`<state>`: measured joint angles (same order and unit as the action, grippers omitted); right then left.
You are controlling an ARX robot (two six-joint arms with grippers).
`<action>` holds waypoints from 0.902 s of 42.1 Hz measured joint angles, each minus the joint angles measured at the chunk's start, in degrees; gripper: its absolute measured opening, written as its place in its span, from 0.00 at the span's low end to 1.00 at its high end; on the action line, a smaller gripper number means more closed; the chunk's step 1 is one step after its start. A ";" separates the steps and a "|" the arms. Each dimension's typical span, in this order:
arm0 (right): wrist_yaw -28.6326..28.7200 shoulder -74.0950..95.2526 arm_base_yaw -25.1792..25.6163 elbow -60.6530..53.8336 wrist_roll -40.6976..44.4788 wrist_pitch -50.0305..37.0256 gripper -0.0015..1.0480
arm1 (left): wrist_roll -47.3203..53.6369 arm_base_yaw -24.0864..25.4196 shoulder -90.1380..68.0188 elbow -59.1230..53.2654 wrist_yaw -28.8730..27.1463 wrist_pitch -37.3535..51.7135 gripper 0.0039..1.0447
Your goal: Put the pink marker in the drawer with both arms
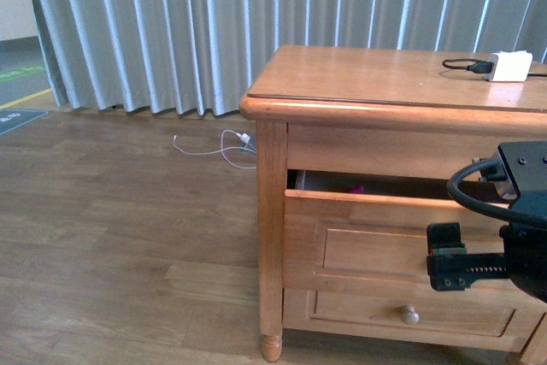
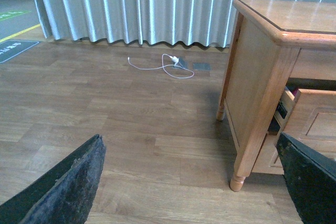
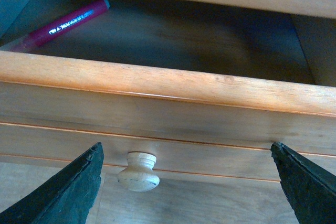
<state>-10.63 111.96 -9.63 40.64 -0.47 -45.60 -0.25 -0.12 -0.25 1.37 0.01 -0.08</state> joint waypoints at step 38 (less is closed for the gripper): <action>-2.54 9.92 1.46 8.90 -1.03 -8.07 0.92 | 0.00 0.00 0.00 0.00 0.00 0.00 0.94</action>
<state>-13.17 121.89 -8.16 49.54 -1.50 -53.67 -0.25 -0.12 -0.25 1.37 0.01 -0.08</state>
